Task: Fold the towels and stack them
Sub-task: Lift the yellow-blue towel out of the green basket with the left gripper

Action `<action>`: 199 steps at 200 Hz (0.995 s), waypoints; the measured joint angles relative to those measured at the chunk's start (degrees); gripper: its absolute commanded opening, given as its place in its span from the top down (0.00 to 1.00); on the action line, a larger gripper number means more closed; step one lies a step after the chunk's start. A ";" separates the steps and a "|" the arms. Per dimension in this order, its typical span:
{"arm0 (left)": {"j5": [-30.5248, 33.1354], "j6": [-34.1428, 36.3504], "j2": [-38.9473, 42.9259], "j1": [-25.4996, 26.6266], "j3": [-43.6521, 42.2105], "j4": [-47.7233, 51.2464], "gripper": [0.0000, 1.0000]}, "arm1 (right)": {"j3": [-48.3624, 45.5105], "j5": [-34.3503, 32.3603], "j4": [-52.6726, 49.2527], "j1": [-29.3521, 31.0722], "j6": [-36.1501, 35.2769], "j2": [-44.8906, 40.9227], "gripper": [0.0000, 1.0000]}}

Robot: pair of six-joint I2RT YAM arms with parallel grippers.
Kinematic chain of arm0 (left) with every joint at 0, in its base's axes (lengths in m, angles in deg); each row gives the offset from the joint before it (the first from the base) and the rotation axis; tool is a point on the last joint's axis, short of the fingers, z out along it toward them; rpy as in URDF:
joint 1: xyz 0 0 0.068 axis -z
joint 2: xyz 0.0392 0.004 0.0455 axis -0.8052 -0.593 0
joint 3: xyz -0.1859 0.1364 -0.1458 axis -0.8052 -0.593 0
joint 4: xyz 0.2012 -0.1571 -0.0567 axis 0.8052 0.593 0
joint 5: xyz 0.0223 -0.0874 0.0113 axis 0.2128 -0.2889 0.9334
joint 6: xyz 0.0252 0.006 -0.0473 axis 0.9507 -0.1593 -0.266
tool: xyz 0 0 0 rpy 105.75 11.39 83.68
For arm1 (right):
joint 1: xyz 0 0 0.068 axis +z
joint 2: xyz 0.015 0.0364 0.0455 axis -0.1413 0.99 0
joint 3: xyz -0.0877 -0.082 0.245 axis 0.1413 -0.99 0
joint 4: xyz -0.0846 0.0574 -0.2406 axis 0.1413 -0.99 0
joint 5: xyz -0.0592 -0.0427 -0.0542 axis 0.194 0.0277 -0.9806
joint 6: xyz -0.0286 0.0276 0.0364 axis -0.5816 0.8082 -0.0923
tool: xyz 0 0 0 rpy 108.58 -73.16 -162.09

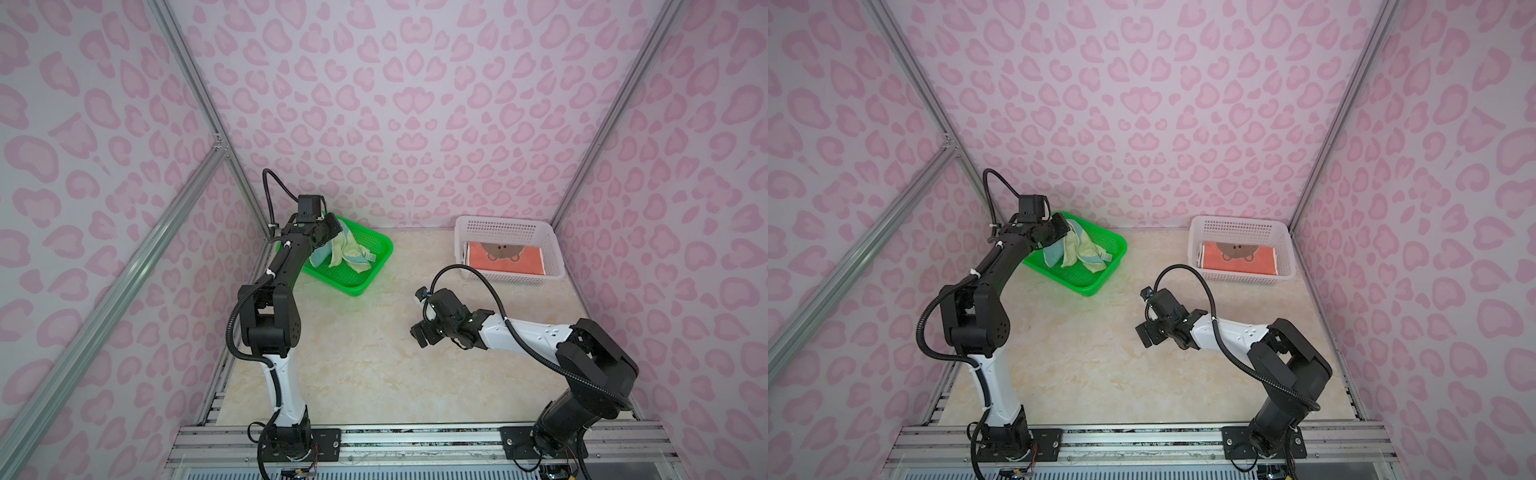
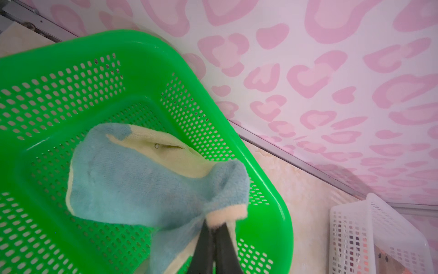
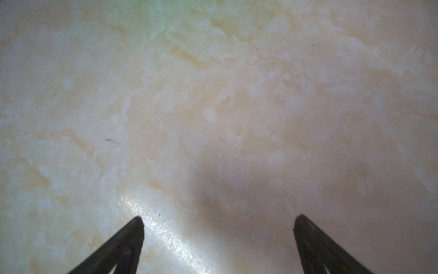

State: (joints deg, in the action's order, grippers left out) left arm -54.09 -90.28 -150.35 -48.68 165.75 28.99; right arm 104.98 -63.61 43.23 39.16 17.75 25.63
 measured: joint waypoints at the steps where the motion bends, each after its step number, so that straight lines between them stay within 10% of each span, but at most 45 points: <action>1: -0.04 0.00 0.04 0.02 -0.02 0.00 0.98 | 0.00 0.00 0.00 0.00 0.00 0.00 0.02; 93: -1.77 7.02 17.07 9.27 -3.96 0.24 0.98 | -3.41 -4.52 0.33 0.00 0.09 -3.54 0.02; 199: -1.22 21.07 32.02 31.80 -14.45 1.18 0.98 | -10.16 -23.89 -3.15 -1.20 4.33 -16.85 0.02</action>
State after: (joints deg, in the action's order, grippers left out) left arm -55.32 -69.21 -118.33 -16.87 151.31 30.17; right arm 94.81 -87.50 40.08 37.96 22.08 8.78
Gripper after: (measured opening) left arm 0.057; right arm 0.983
